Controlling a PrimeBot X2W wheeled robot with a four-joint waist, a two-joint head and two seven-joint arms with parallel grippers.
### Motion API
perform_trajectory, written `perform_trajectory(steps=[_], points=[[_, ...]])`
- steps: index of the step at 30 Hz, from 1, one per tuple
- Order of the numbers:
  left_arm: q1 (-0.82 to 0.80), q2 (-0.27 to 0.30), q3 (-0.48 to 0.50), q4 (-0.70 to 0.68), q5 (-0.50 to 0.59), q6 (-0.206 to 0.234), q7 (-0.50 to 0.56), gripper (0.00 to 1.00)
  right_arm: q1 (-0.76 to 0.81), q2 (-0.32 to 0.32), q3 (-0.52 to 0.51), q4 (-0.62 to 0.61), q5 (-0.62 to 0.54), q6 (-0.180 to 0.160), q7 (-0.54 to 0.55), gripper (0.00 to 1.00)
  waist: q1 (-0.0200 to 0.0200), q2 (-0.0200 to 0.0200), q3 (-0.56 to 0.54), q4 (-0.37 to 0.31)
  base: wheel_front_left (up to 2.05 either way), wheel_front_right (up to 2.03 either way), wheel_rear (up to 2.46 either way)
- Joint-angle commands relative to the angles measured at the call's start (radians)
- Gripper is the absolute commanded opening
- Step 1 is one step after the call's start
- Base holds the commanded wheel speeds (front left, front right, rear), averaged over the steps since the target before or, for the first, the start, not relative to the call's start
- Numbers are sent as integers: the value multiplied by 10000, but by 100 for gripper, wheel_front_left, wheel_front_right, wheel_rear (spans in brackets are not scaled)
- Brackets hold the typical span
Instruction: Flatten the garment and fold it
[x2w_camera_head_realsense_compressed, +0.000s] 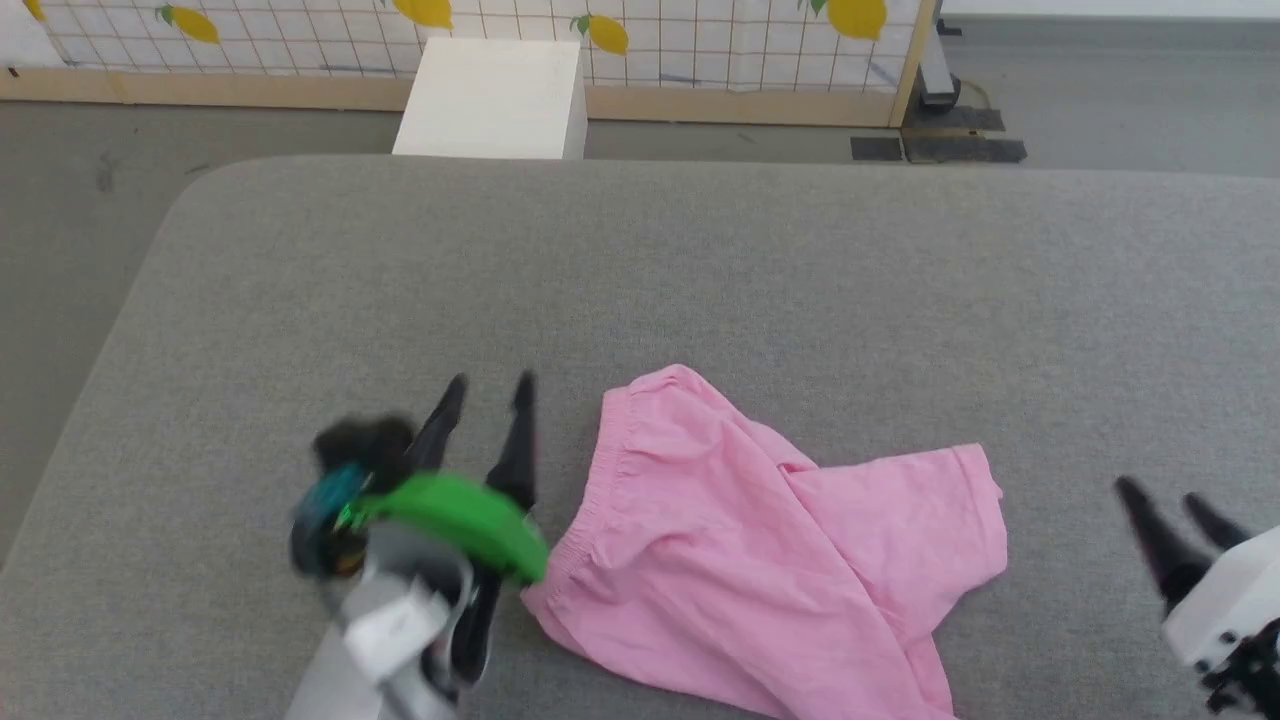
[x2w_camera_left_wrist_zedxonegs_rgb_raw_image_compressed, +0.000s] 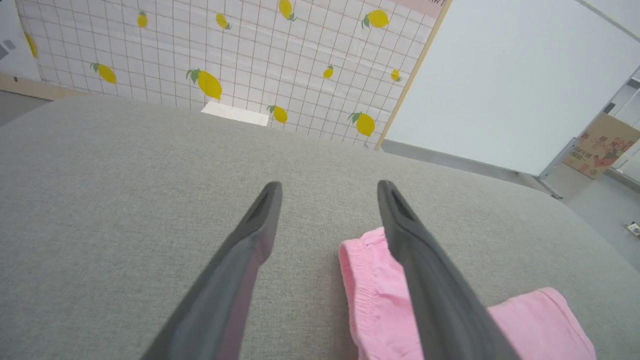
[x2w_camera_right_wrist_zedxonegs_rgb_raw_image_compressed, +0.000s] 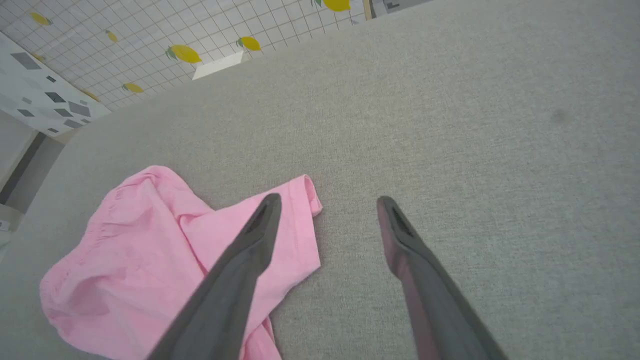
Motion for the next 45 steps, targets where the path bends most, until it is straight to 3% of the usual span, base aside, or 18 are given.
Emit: perform_trajectory(steps=[1,5,10,20,21,22,27,31,35,45], points=[[-629,-22,-249,251,-51,-53,466,100,-298,44,-235,103,-180,-13,-232,100,0,0,163,-38,0,0,0],[-2282,-22,-1071,1420,-378,170,2466,100,-735,60,-673,342,-478,-13,-646,100,0,0,525,-186,0,0,0],[-4034,-14,-1814,3175,-193,633,4631,100,-1033,63,-360,720,-347,-13,-852,100,0,0,1124,-592,0,0,0],[-4869,3,-2442,5696,24,809,6307,100,-1292,65,31,1173,-237,-13,-1261,100,0,0,1721,-1057,0,0,0],[-4829,-1,-2438,5787,-106,735,6385,42,-1296,65,14,1184,-248,-13,-1280,100,0,0,1719,-1055,0,0,0],[-4794,-6,-2438,5836,-259,633,6391,0,-1289,65,-25,1189,-268,-13,-1299,100,0,0,1711,-1026,0,0,0],[-4965,-17,-2143,5382,-1145,418,5211,0,-1264,65,-61,1220,-430,-13,-1293,100,0,0,1503,-785,0,0,0],[-5368,-19,-1675,4613,-2221,433,3953,0,-1261,66,76,1240,-458,-13,-1234,100,0,0,1262,-565,0,0,0],[-5399,51,-1196,3934,-2591,551,3140,0,-1219,66,96,1265,-490,-13,-1227,100,0,0,1030,-303,0,0,0],[-2104,976,-241,2849,-3189,1797,3406,0,-1015,66,175,1356,-465,-13,-1207,100,0,0,769,113,0,0,0]])
